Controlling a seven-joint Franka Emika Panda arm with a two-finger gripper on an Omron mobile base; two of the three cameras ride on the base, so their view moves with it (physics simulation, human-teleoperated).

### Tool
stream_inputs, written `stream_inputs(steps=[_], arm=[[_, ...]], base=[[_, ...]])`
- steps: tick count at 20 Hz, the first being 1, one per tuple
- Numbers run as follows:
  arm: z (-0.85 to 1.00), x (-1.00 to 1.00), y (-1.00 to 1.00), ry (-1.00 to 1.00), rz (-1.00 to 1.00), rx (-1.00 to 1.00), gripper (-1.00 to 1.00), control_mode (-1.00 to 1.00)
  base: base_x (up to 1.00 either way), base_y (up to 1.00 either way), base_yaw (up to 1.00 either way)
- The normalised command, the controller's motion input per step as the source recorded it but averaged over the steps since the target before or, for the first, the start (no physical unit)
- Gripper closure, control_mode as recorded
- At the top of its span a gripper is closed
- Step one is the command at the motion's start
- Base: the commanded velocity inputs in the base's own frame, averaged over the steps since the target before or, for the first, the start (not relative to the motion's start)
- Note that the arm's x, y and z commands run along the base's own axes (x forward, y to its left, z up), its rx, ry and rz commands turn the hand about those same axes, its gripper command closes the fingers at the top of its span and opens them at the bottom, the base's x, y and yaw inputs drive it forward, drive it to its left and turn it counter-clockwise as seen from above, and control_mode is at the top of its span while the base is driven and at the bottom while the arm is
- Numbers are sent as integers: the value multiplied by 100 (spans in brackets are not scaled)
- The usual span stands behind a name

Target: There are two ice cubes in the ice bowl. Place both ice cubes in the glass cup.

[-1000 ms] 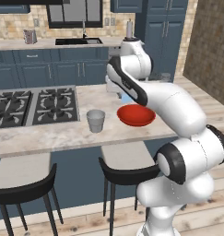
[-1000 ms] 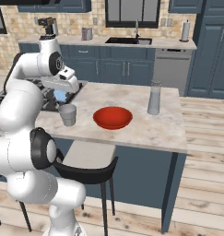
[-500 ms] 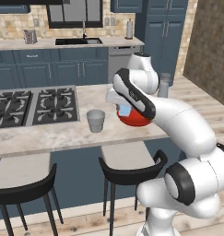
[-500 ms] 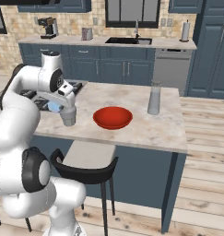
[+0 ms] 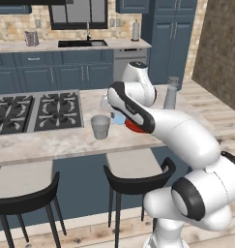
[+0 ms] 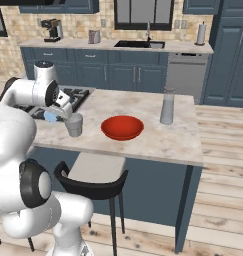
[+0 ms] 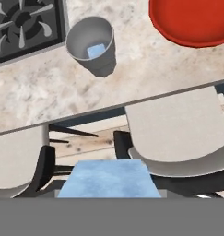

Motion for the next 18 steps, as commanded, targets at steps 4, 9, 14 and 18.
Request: stream_inputs(steps=[4,9,14,18], arm=[[0,29,29,-7,0,-4,100,-100],[0,12,12,-7,0,-9,100,-100],[-8,32,0,-3,0,0,100,-100],[0,49,0,-1,0,0,100,-100]], base=[[0,0,0],[0,0,0],[0,0,0],[0,0,0]])
